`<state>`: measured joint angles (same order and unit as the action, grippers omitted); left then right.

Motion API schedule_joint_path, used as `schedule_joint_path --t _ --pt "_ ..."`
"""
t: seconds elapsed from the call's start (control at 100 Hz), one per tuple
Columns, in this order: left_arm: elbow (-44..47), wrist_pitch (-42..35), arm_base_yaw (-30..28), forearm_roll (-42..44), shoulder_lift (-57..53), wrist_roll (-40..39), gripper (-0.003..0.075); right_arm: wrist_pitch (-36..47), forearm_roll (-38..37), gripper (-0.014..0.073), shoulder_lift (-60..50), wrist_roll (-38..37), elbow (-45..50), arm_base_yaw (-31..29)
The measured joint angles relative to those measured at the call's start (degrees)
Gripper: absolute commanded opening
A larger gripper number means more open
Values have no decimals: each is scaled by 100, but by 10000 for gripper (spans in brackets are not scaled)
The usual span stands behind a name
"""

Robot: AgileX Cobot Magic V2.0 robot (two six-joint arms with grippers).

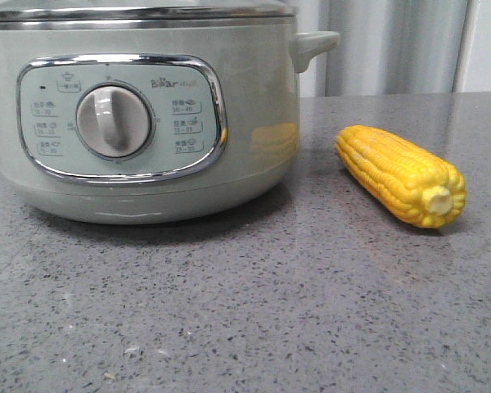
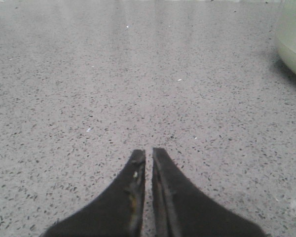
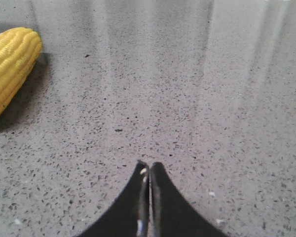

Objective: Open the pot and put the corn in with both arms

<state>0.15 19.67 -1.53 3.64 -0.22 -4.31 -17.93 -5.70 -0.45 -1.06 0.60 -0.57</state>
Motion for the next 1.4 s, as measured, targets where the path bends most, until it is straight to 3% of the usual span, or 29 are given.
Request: schedule_joint_path --t 0.46,0.98,1.4 --pt "0 -39 0 23 0 0 -20 163 0 -74 0 0 0 0" --pt "0 -1719 0 13 0 0 -20 1572 0 -74 0 0 0 0" --pt "-23 -1932 0 -43 0 0 -20 1826 14 -74 0 0 0 0"
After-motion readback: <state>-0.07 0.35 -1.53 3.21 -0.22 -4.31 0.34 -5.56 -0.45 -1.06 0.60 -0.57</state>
